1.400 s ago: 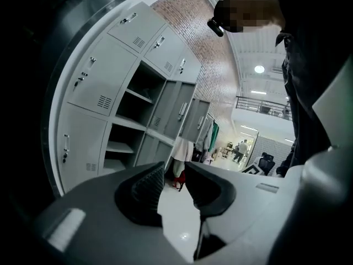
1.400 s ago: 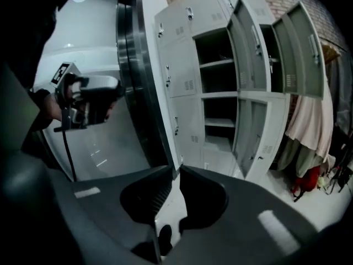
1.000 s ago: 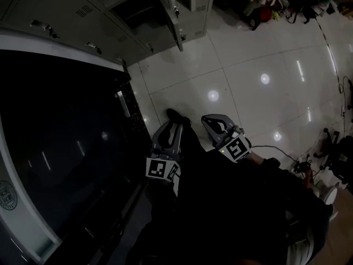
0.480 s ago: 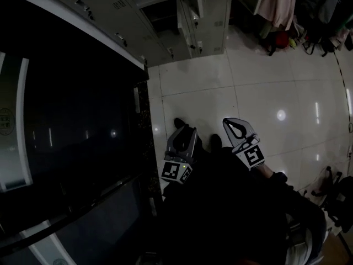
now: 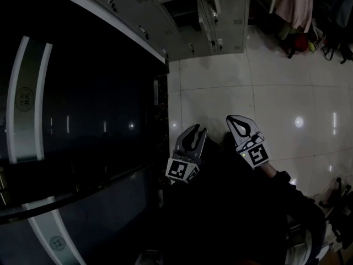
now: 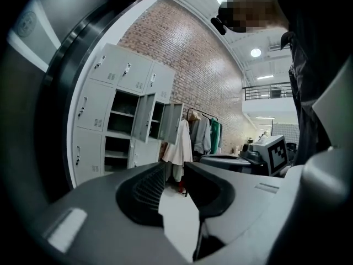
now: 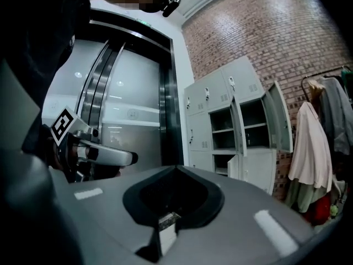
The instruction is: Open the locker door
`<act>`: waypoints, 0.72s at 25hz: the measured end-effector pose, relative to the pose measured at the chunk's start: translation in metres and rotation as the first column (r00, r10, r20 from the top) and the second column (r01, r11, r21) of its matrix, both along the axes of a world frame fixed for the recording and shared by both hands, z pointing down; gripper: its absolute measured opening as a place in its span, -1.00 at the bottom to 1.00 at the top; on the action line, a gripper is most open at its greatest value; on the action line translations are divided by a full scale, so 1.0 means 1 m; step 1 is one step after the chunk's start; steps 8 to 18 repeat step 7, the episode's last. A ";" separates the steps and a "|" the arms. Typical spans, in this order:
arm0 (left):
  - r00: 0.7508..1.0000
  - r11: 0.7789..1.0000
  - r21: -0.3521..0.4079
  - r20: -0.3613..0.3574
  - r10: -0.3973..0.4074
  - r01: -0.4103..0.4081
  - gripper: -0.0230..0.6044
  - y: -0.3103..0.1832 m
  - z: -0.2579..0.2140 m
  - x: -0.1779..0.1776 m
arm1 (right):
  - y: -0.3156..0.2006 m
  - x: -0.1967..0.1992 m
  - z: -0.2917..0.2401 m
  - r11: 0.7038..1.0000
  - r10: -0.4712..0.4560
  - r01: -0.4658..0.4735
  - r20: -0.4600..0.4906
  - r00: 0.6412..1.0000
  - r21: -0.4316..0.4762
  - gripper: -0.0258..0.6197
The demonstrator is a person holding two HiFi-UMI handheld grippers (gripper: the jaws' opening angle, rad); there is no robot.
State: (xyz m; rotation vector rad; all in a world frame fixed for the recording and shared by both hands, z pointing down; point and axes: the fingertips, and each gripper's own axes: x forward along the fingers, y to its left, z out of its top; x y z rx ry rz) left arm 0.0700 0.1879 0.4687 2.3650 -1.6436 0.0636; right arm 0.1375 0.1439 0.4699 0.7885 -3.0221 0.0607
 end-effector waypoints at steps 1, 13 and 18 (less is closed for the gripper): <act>1.000 1.000 0.005 0.005 0.000 0.000 -0.60 0.002 -0.002 -0.001 | 0.003 -0.002 -0.001 1.000 -0.006 0.006 -0.001 1.000 0.007 -0.92; 1.000 1.000 -0.010 -0.019 -0.013 0.013 -0.60 0.018 0.000 -0.007 | 0.027 -0.015 -0.013 0.998 -0.031 0.030 0.013 0.999 0.056 -0.92; 1.000 1.000 -0.010 -0.019 -0.013 0.013 -0.60 0.018 0.000 -0.007 | 0.027 -0.015 -0.013 0.998 -0.031 0.030 0.013 0.999 0.056 -0.92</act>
